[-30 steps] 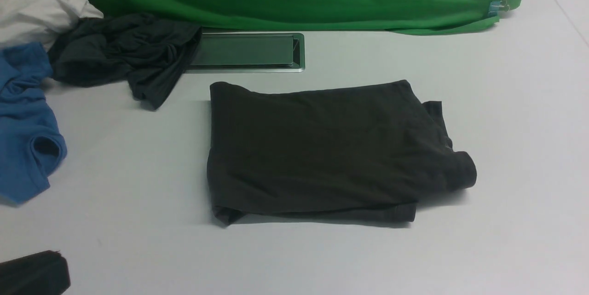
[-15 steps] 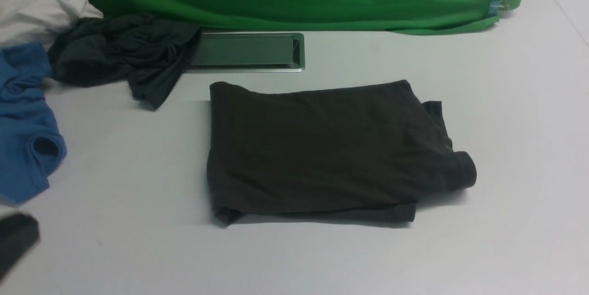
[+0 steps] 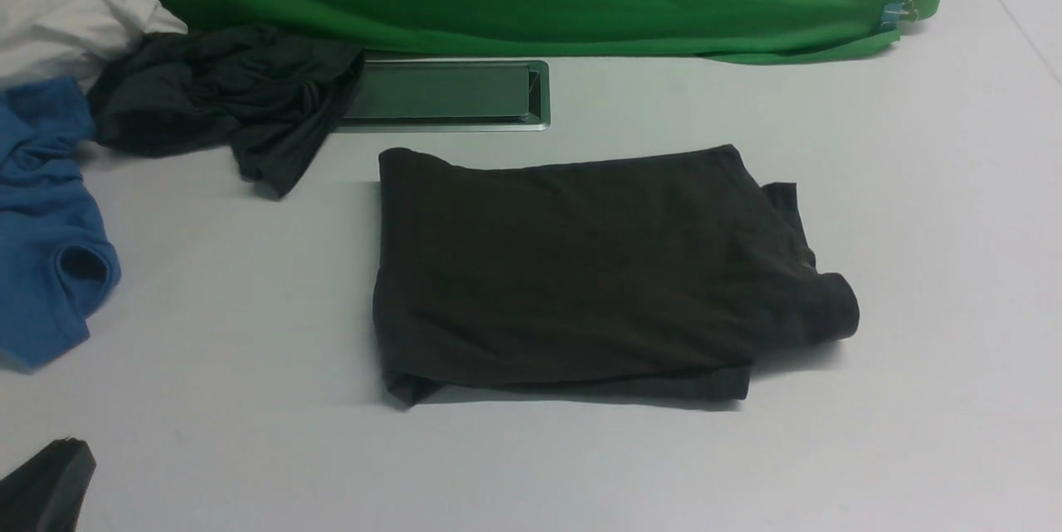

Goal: Fold a long-sleeved shirt on a white desktop.

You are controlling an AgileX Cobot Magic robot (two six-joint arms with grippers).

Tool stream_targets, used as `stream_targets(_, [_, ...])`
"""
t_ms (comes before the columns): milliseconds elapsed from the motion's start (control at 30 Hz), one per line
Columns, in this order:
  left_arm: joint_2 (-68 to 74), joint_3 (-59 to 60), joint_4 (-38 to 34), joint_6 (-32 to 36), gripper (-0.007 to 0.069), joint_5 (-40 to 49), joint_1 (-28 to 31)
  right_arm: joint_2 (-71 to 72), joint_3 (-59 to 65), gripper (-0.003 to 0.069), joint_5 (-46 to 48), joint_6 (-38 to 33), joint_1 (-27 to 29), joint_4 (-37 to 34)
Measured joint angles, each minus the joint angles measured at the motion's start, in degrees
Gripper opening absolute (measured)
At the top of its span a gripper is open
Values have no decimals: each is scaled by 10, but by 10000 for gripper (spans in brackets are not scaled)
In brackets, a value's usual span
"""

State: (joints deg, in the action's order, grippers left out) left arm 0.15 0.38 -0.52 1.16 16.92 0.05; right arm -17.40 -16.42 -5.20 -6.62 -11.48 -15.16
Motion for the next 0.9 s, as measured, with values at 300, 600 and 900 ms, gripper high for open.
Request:
stream_targets(300, [-3,0,5,-6,18,-20,1,0,0,119,1,0,0,0])
stream_targets(600, [-3,0,5,-12,18,-21,1,0,0,134,1,0,0,0])
stream_targets(900, [-3,0,5,-12,19,-21,1,0,0,157,1,0,0,0])
